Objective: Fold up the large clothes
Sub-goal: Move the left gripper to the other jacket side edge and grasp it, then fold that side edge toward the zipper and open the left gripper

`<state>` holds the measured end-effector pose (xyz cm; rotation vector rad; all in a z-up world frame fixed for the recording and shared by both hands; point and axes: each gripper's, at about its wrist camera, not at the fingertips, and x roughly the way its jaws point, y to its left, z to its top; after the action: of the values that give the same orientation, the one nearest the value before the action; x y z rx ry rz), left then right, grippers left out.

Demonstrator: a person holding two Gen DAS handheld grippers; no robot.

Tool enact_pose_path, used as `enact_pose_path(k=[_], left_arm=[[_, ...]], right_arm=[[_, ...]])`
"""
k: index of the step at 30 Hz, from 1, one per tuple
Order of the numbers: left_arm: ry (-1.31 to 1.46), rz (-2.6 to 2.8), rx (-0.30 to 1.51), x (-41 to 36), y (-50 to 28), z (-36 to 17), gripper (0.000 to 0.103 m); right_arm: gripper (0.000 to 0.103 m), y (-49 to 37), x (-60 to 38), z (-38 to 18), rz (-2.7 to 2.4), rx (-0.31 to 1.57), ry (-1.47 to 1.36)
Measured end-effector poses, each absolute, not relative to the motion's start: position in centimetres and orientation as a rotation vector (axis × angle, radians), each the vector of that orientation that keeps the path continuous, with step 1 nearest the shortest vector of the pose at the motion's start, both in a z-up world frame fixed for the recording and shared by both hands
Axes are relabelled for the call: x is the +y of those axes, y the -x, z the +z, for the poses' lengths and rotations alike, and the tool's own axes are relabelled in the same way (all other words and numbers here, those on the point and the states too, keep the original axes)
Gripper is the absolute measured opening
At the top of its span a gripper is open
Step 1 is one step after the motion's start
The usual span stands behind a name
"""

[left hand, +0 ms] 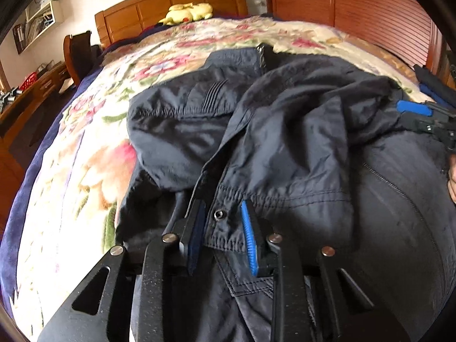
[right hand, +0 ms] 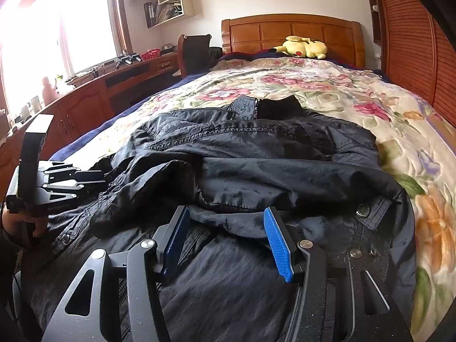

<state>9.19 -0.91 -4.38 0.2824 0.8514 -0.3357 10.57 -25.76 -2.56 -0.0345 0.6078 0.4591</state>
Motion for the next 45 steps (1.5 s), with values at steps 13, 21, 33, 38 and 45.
enact_pose_path(k=[13,21,33,38,45], left_arm=[[-0.249,-0.318,0.893,0.6,-10.1,-4.9,0.047],[-0.230,-0.342,0.972,0.5,-11.4,-6.2,0.047],[-0.271,-0.369,0.937,-0.1,-10.3,-6.0,0.025],[-0.364,-0.339,0.867,-1.1,-9.2,-5.4,0.008],[-0.367,-0.328,0.817,-0.1,-8.5,-4.3,0.006]], right_arm=[[0.056,-10.7,-25.5,-2.7,0.467,0.611,0.053],[0.056,-10.6,-25.4,-2.8,0.466,0.613,0.053],[0.056,-10.6,-25.5,-2.8,0.468,0.616,0.053],[0.056,-10.6,-25.4,-2.9,0.467,0.617,0.055],[0.056,-10.7,-25.3,-3.0,0.470,0.621,0.057]])
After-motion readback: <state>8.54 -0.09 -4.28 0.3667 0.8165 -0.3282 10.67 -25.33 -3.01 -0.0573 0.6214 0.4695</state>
